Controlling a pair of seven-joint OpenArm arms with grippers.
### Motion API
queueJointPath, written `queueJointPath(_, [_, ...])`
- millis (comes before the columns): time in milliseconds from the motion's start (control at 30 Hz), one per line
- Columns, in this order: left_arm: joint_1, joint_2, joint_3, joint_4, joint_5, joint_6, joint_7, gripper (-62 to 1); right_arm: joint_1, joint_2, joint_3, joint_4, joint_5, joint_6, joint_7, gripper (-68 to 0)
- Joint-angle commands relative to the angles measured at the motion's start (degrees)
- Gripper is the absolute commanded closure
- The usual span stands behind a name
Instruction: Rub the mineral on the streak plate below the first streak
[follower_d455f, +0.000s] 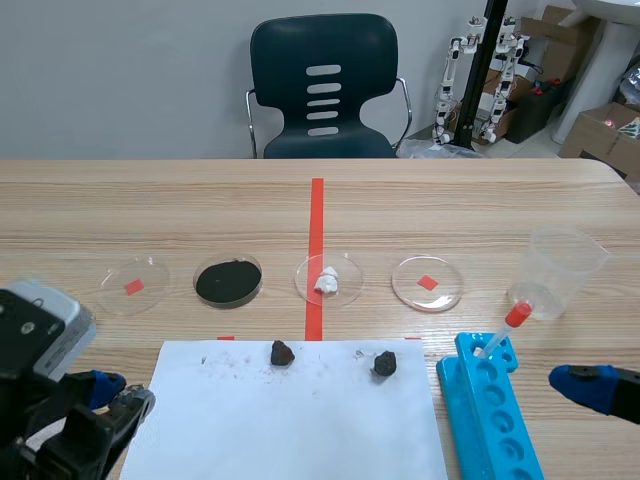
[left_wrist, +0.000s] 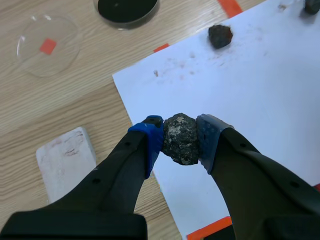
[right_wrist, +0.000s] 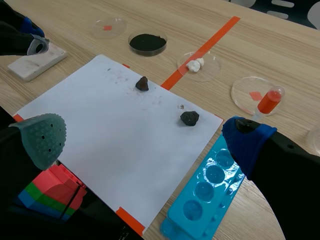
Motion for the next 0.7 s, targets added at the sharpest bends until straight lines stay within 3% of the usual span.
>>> queueJointPath(0, [-1.1,0.3,0.0,0.8,-1.3,0.1,3.0,-8.5,0.0,0.0,0.2,1.4,0.4,0.2,0.9,-67.9])
queueJointPath(133, [-4.9,0.3,-0.1,0.7,-5.0,0.1,15.6,-8.5,0.0,0.0,0.2,1.4,0.4,0.2,0.9,-67.9])
queueJointPath(333, [-8.1,0.3,-2.6,0.7,-9.7,0.5,27.4,-8.5,0.0,0.0,0.2,1.4,0.4,0.2,0.9,-67.9])
queueJointPath(667, [-12.7,0.1,-7.9,-2.7,-16.5,1.0,38.3,-8.5,0.0,0.0,0.2,1.4,0.4,0.2,0.9,-67.9])
